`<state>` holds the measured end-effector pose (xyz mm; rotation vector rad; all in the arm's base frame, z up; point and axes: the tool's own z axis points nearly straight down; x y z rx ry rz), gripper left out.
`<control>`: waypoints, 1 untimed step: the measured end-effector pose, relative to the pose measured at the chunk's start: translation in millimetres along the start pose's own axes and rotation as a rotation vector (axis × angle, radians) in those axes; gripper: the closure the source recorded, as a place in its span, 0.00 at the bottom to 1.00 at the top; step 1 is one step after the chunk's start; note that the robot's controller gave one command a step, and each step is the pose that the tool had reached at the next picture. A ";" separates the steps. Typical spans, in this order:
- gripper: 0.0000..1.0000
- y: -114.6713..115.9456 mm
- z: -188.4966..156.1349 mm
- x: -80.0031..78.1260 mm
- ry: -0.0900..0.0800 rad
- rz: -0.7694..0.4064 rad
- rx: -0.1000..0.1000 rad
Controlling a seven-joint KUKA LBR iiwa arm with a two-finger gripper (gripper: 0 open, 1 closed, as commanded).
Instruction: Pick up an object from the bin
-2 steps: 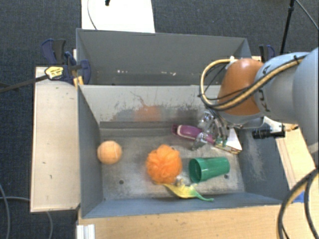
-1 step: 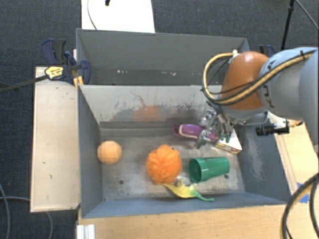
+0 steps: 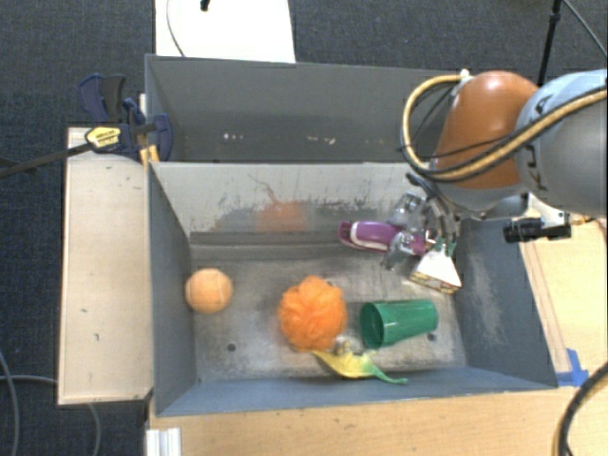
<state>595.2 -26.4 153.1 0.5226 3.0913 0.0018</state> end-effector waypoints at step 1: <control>1.00 0.2 -25.0 -0.8 0.002 -0.004 0.000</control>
Offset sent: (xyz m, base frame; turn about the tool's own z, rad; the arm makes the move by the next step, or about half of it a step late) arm 0.0001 0.0000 0.0047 0.0000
